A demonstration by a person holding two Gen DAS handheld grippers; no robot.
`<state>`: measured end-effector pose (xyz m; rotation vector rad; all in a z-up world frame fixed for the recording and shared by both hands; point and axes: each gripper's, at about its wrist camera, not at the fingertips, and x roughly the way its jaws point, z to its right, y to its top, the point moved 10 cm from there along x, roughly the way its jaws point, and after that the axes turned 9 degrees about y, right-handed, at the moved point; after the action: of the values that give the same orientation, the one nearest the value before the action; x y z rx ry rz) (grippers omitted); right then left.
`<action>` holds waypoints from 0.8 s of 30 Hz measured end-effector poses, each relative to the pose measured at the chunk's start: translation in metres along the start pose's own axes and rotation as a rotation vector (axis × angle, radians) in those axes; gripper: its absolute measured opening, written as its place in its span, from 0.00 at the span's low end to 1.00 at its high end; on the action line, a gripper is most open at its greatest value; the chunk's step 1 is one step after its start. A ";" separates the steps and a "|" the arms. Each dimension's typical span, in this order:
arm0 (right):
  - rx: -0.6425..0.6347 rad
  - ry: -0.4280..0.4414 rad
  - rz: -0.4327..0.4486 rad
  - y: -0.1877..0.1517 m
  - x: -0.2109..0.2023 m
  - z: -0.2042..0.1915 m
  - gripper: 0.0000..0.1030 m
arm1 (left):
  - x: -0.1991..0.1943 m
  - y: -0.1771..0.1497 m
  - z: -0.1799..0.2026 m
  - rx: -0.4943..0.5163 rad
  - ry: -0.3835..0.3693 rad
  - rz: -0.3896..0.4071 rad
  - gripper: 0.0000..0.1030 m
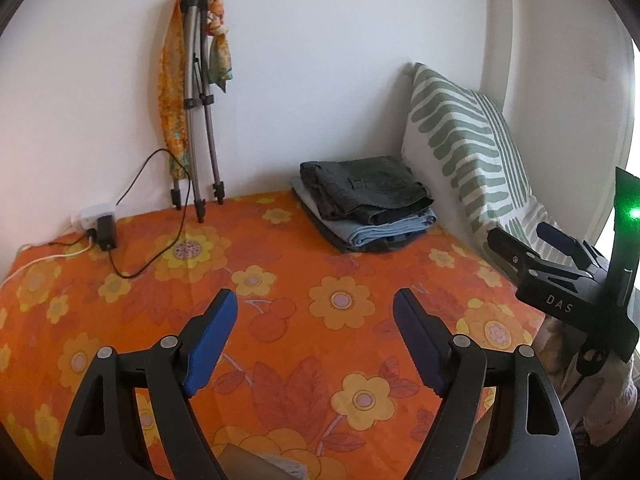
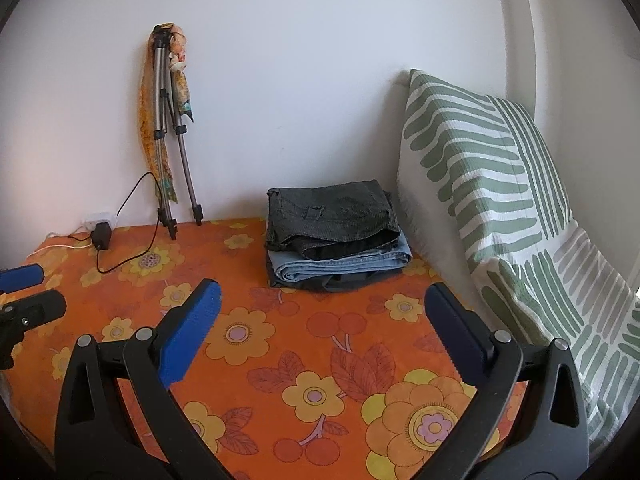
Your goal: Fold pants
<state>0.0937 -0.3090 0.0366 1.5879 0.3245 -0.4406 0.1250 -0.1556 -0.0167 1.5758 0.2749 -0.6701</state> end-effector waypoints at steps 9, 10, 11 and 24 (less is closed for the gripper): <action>0.000 0.000 0.003 0.000 -0.003 0.000 1.00 | -0.005 -0.003 0.005 0.022 0.011 0.004 0.78; 0.000 0.001 0.002 -0.001 -0.003 -0.001 1.00 | -0.006 -0.003 0.006 0.024 0.012 0.006 0.78; 0.000 0.000 0.002 -0.001 -0.004 -0.001 1.00 | -0.006 -0.002 0.007 0.026 0.012 0.007 0.78; -0.004 0.008 0.007 -0.003 -0.007 -0.004 1.00 | -0.007 -0.004 0.008 0.038 0.015 0.004 0.78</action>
<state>0.0869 -0.3045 0.0374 1.5872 0.3256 -0.4277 0.1152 -0.1615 -0.0164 1.6180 0.2716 -0.6634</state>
